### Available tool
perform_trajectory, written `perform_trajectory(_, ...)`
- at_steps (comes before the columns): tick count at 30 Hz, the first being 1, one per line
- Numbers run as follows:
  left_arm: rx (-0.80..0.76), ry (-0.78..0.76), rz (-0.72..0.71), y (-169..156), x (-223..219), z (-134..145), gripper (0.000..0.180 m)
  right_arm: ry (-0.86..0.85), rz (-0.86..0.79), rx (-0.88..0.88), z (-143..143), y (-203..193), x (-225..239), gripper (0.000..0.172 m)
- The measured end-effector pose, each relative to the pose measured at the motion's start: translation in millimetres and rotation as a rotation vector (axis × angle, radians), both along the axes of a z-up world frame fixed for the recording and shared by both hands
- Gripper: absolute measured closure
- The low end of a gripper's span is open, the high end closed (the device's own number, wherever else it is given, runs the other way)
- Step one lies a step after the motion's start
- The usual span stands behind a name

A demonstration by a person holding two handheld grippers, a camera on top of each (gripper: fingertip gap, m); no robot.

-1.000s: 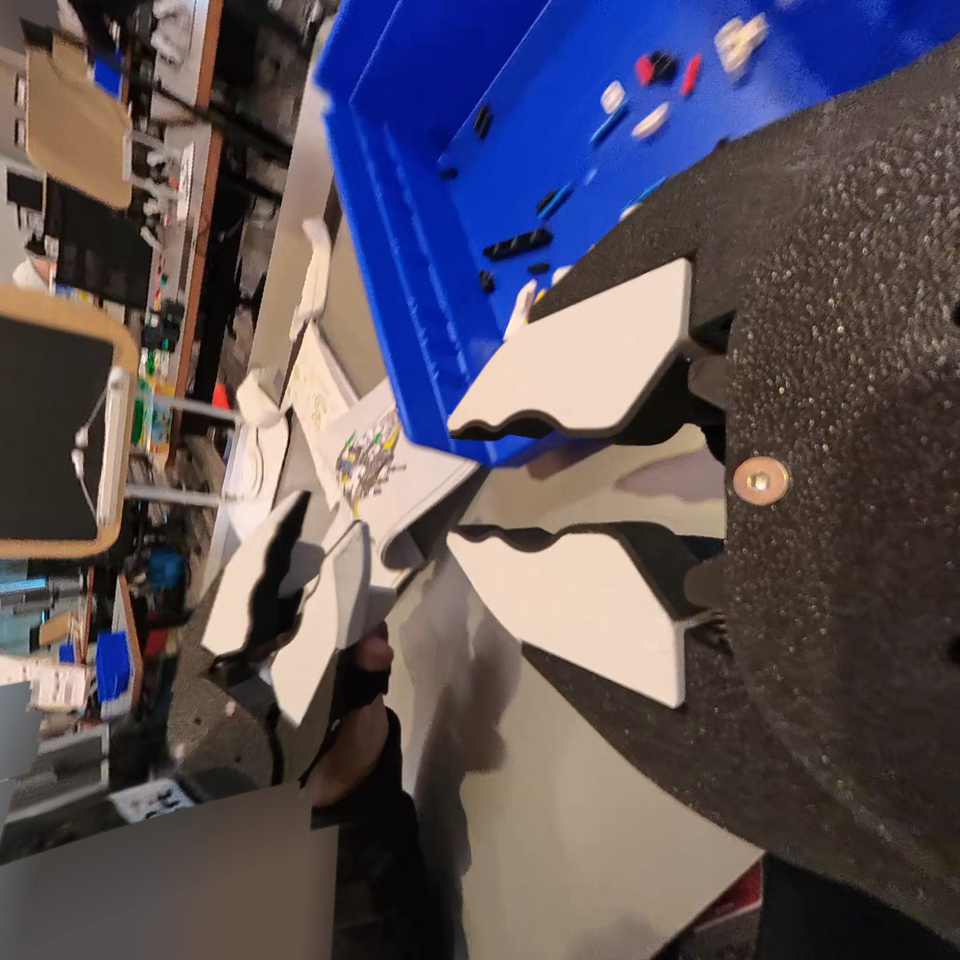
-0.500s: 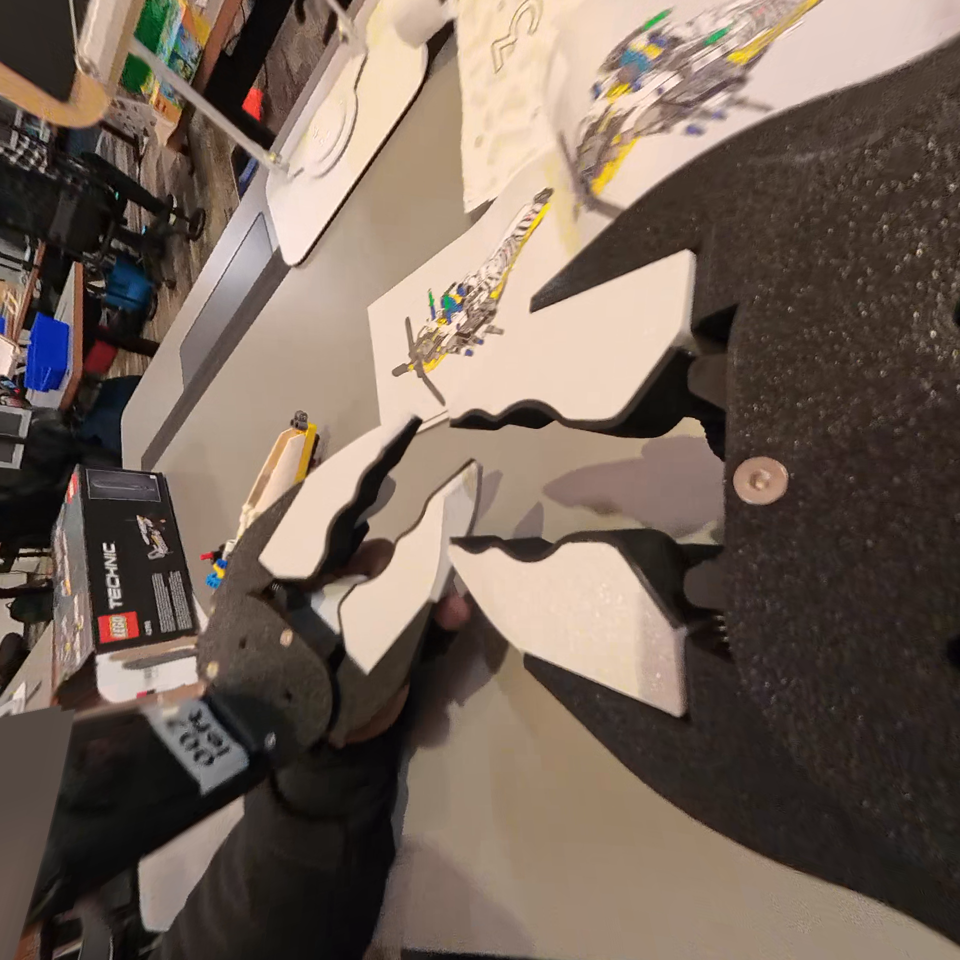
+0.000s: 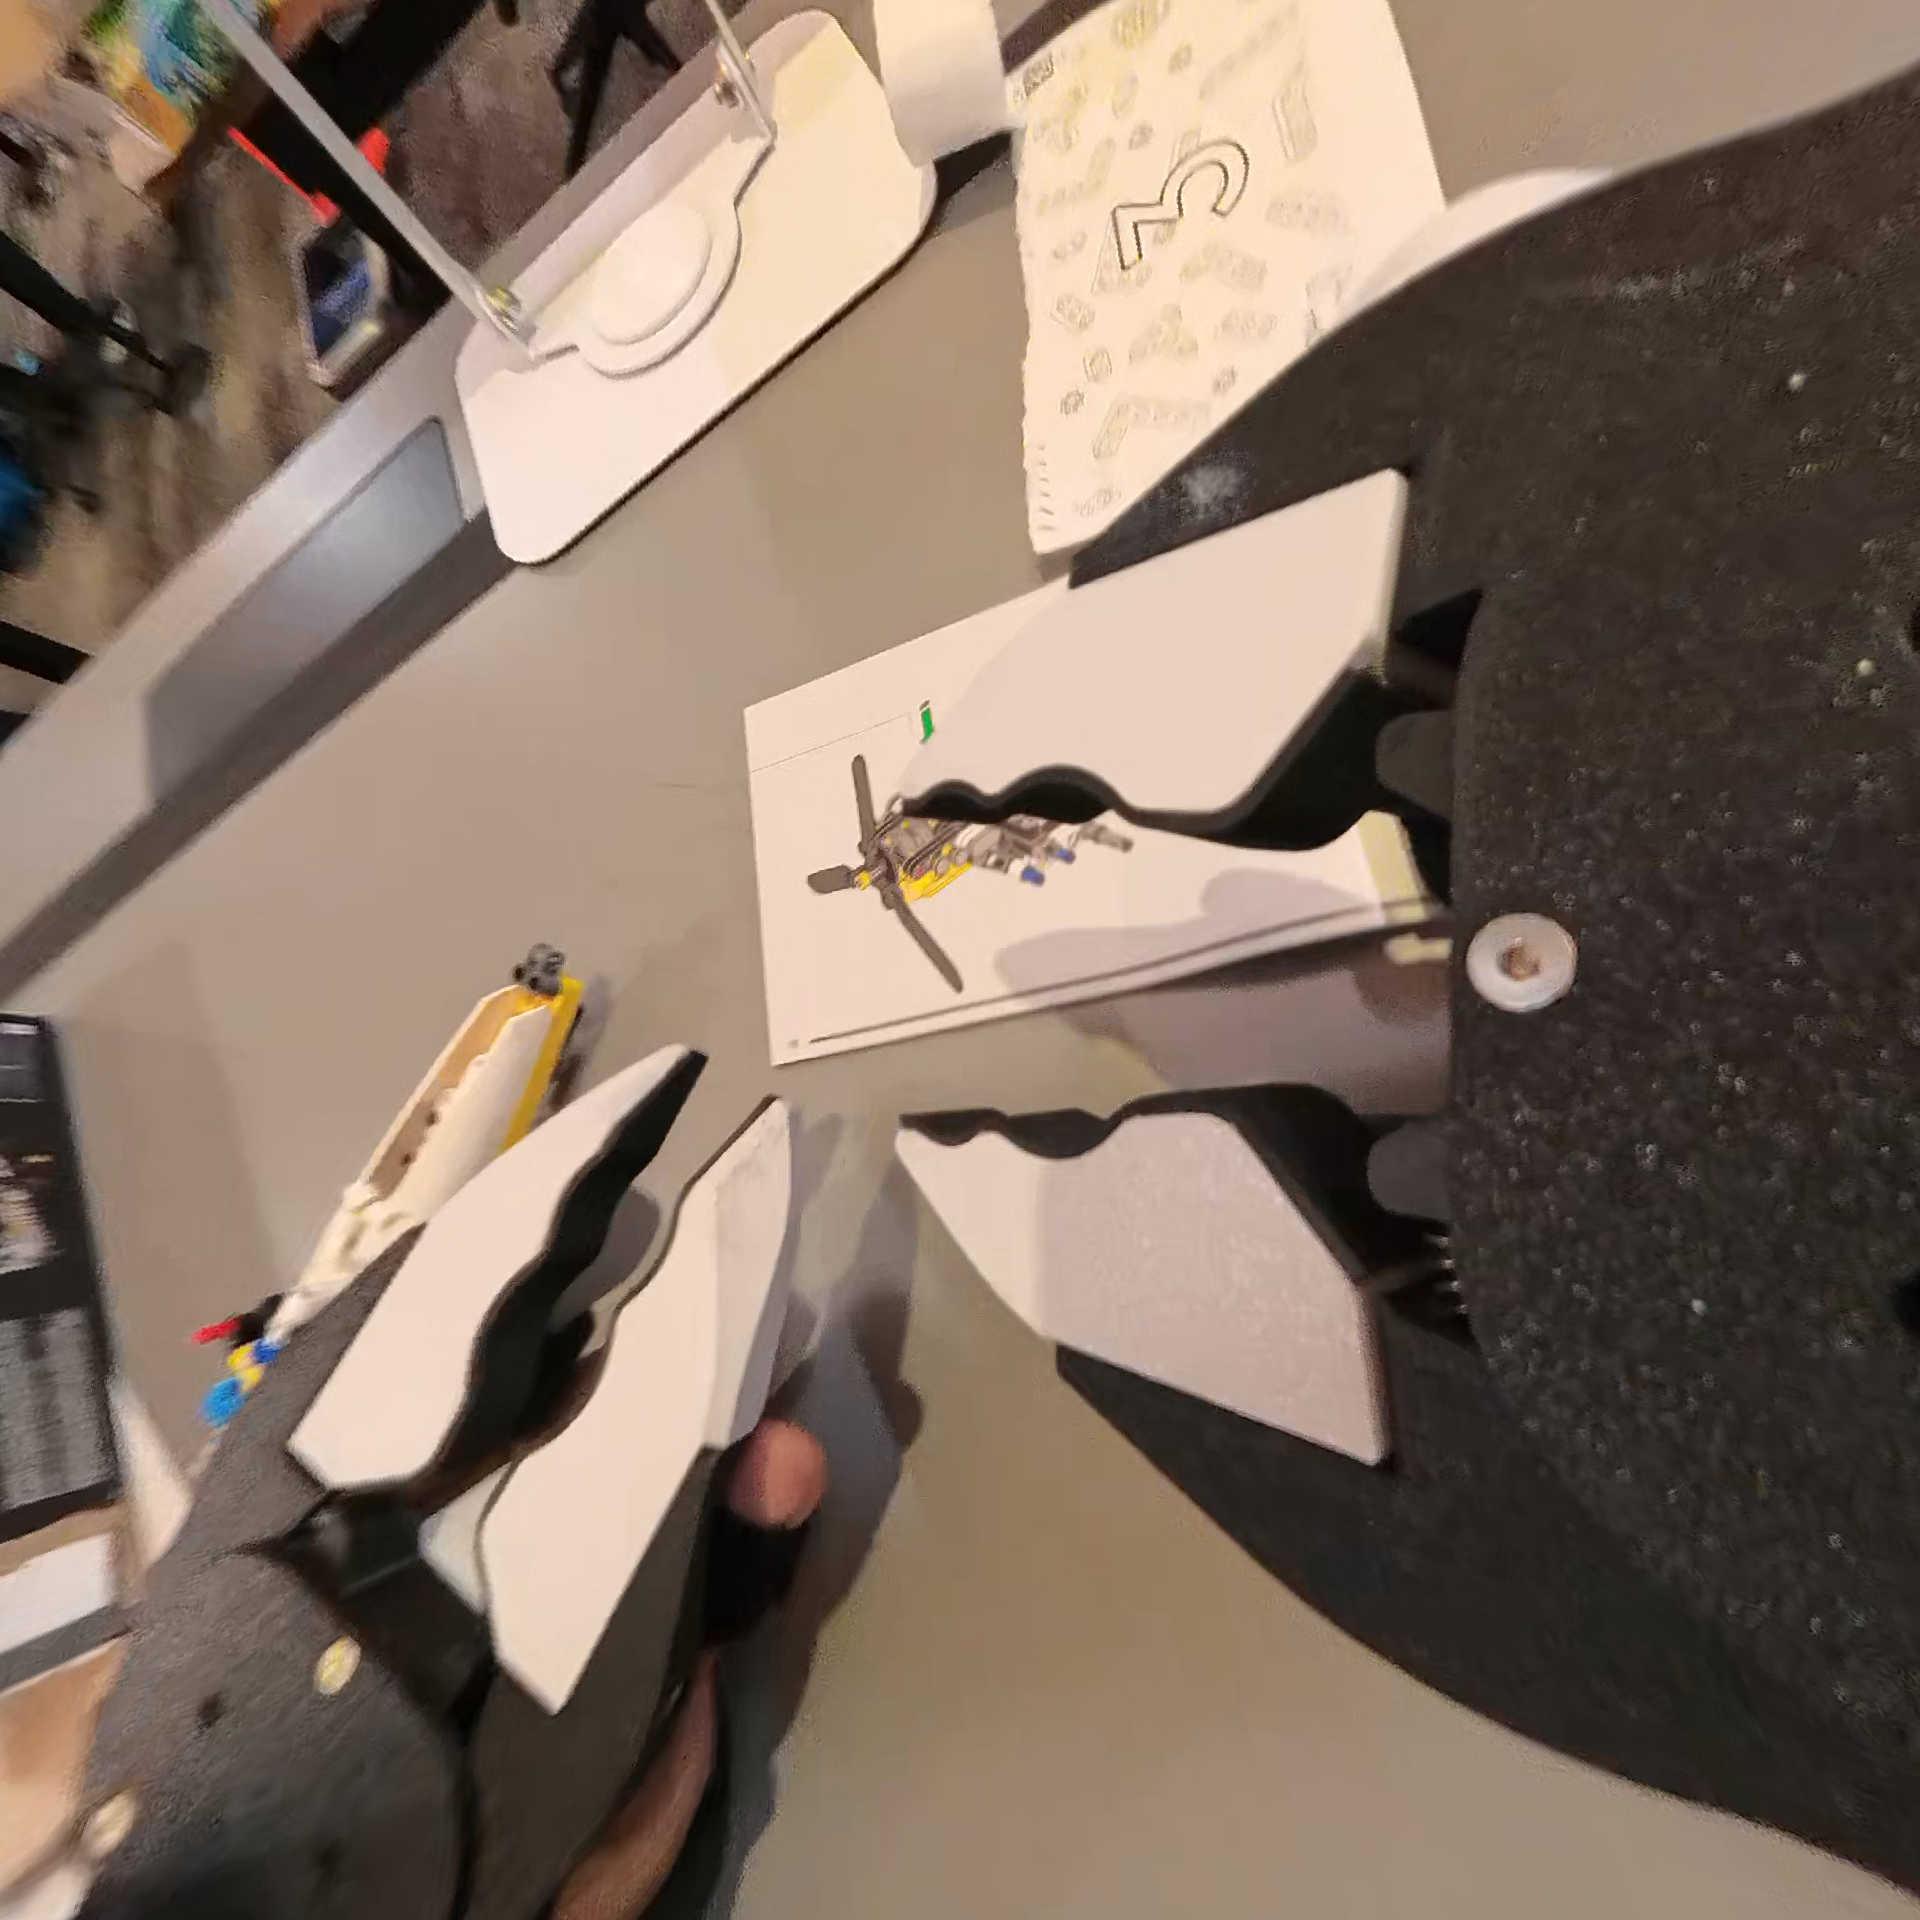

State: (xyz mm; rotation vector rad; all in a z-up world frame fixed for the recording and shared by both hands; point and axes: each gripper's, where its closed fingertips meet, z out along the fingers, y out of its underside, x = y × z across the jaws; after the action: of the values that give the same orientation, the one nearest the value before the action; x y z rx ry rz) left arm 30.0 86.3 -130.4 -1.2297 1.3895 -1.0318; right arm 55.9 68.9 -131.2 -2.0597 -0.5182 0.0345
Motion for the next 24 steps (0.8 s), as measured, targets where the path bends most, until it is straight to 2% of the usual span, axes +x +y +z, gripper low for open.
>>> perform_trajectory(5,-0.09,0.191,0.073,23.2,-9.5,-26.1,0.157,-0.108,0.078,-0.192,-15.0,23.3,0.2,0.112)
perform_trajectory(9,-0.133,0.249,0.146,42.9,-19.7,-34.8,0.157,-0.121,0.15,-0.331,-49.6,37.6,-10.0,0.112)
perform_trajectory(15,-0.271,0.245,0.121,51.1,-23.9,-34.9,0.157,-0.055,0.143,-0.325,-69.8,46.0,-16.8,0.113)
perform_trajectory(19,-0.295,0.242,0.106,50.6,-24.7,-34.8,0.158,-0.039,0.137,-0.352,-79.4,46.9,-16.1,0.114)
perform_trajectory(24,-0.296,0.249,0.101,49.9,-24.5,-35.8,0.158,-0.049,0.124,-0.353,-82.1,49.1,-14.0,0.132)
